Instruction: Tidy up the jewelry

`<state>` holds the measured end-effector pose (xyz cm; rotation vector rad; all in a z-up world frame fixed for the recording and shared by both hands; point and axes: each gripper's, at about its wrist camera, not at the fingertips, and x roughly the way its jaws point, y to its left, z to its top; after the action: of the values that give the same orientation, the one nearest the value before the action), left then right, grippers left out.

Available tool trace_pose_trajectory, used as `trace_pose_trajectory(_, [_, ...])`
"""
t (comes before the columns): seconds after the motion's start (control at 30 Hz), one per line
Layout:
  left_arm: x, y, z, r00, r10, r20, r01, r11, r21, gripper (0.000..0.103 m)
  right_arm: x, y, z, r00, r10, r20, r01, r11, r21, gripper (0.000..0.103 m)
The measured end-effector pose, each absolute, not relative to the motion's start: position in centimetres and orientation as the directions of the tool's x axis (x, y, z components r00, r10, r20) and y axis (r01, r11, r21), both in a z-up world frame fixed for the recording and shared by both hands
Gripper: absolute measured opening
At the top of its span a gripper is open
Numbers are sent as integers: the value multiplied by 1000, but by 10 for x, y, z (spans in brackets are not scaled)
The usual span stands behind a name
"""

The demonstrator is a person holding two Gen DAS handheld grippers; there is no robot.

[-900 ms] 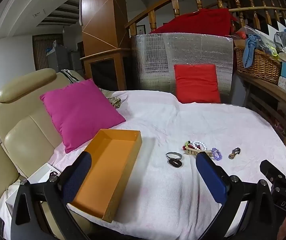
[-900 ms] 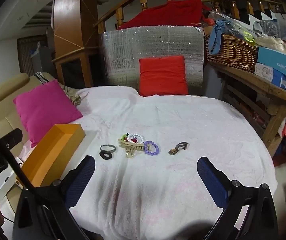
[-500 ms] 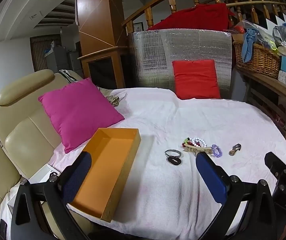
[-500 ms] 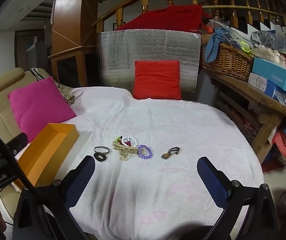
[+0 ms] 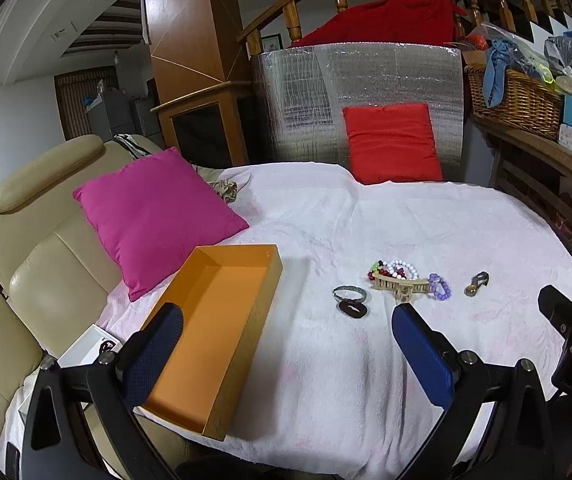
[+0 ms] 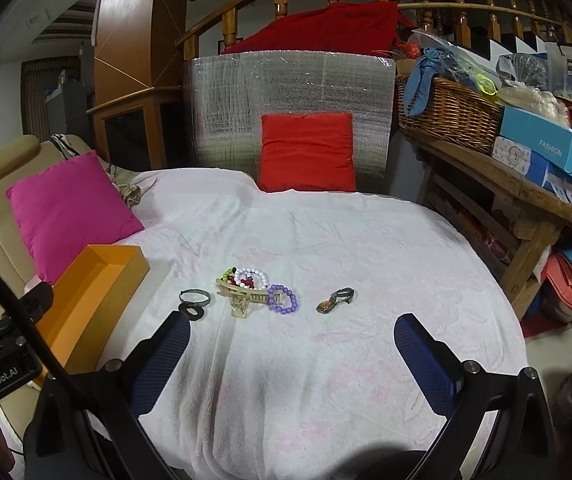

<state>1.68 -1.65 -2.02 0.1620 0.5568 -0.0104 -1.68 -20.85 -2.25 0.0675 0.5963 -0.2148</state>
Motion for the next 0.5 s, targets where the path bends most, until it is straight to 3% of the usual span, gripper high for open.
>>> trace_pose_trajectory(0.5, [23, -24, -30, 834, 44, -550, 64, 983, 174, 103, -11, -216, -28, 796, -187, -576, 235, 972, 10, 103])
